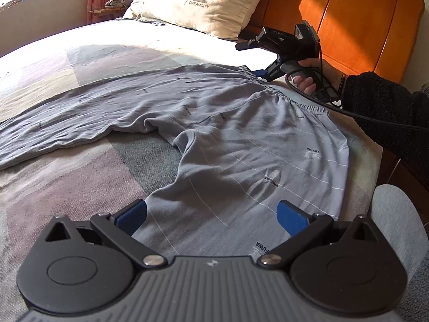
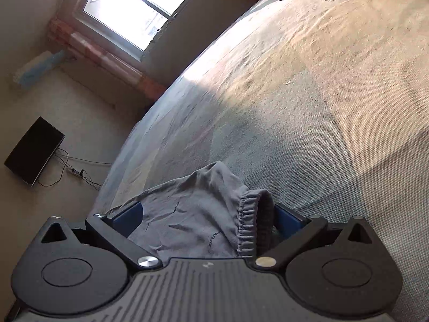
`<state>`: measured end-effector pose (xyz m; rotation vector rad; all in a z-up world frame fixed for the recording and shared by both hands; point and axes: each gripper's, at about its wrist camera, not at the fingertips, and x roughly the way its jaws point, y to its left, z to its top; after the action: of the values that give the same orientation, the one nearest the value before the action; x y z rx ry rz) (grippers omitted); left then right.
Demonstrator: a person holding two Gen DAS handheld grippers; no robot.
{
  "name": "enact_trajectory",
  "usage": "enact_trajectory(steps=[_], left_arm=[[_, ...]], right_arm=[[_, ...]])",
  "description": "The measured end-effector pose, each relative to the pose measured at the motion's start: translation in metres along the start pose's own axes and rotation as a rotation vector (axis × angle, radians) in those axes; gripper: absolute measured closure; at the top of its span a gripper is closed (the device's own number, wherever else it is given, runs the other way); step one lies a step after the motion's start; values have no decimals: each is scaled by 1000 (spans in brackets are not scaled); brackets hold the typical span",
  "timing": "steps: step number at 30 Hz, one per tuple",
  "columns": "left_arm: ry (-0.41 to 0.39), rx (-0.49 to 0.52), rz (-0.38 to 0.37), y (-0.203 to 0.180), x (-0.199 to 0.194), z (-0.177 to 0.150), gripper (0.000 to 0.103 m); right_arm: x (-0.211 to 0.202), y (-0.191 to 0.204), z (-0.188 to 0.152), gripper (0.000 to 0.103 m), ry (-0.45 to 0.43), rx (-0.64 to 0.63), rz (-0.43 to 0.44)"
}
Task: Fold clothes
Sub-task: 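Lower the right gripper onto the sweatpants cuff and close on it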
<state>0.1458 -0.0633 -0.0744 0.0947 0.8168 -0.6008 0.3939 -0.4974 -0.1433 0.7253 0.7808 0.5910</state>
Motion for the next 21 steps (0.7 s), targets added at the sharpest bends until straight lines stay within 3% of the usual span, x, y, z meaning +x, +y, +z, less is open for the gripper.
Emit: enact_trajectory(steps=[4, 11, 21], left_arm=[[2, -4, 2, 2, -1, 0, 1], [14, -14, -17, 6, 2, -4, 1], [28, -6, -32, 3, 5, -7, 1]], right_arm=[[2, -2, 2, 0, -39, 35, 22], [0, 8, -5, 0, 123, -57, 23], [12, 3, 4, 0, 61, -38, 24]])
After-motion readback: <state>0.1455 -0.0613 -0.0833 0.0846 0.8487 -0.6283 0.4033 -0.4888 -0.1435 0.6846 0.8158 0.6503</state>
